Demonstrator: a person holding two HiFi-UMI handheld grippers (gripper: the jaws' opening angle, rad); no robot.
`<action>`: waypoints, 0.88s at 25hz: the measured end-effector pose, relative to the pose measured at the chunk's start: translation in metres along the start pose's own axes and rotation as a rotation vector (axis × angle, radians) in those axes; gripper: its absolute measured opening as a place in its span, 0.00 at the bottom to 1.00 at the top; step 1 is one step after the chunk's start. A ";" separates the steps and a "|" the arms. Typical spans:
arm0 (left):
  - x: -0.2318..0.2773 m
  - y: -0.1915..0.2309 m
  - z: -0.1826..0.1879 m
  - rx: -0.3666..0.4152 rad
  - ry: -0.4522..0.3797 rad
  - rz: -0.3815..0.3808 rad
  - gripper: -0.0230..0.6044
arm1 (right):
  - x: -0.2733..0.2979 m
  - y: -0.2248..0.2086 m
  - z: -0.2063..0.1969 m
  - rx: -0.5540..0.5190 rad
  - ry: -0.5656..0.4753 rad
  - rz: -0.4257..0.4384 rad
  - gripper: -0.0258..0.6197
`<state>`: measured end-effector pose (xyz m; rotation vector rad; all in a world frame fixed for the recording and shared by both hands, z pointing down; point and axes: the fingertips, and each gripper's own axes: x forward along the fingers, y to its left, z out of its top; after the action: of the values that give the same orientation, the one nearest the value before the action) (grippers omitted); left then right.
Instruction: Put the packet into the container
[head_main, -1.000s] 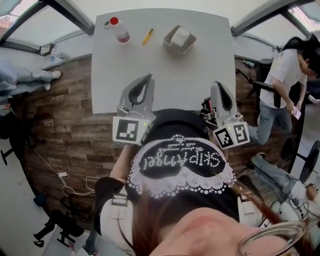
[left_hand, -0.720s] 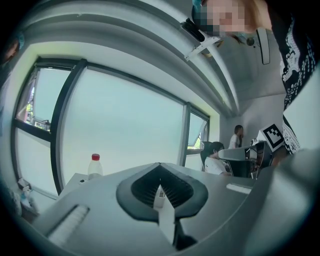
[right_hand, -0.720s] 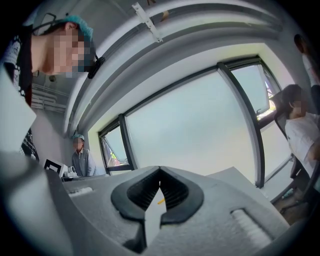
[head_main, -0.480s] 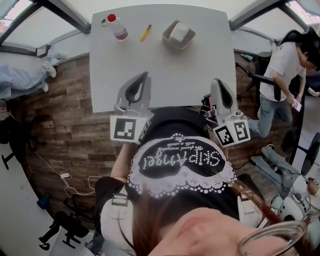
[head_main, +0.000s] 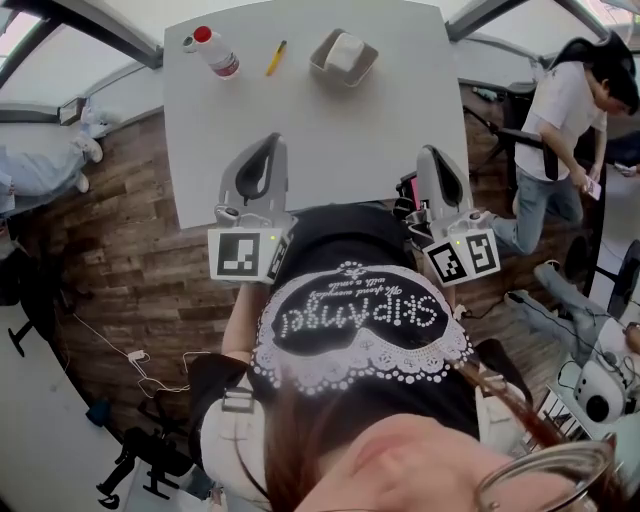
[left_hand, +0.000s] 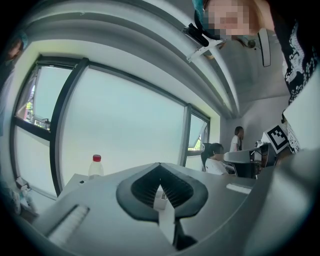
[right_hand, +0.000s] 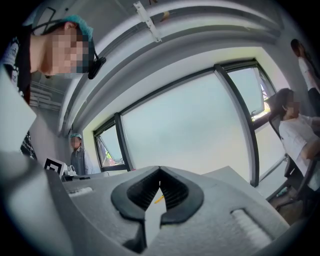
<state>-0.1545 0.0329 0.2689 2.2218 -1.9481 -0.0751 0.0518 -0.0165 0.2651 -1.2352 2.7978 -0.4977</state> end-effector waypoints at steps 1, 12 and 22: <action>0.002 0.000 0.001 0.000 0.000 -0.003 0.04 | 0.000 -0.002 0.000 0.001 0.002 -0.006 0.04; 0.000 0.013 0.001 -0.020 0.007 0.039 0.04 | -0.004 -0.021 0.013 -0.044 0.010 -0.052 0.04; -0.004 0.017 0.000 -0.018 0.013 0.052 0.04 | -0.006 -0.017 0.007 -0.055 0.045 -0.040 0.04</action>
<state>-0.1713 0.0352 0.2709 2.1541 -1.9889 -0.0703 0.0696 -0.0248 0.2631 -1.3091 2.8481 -0.4591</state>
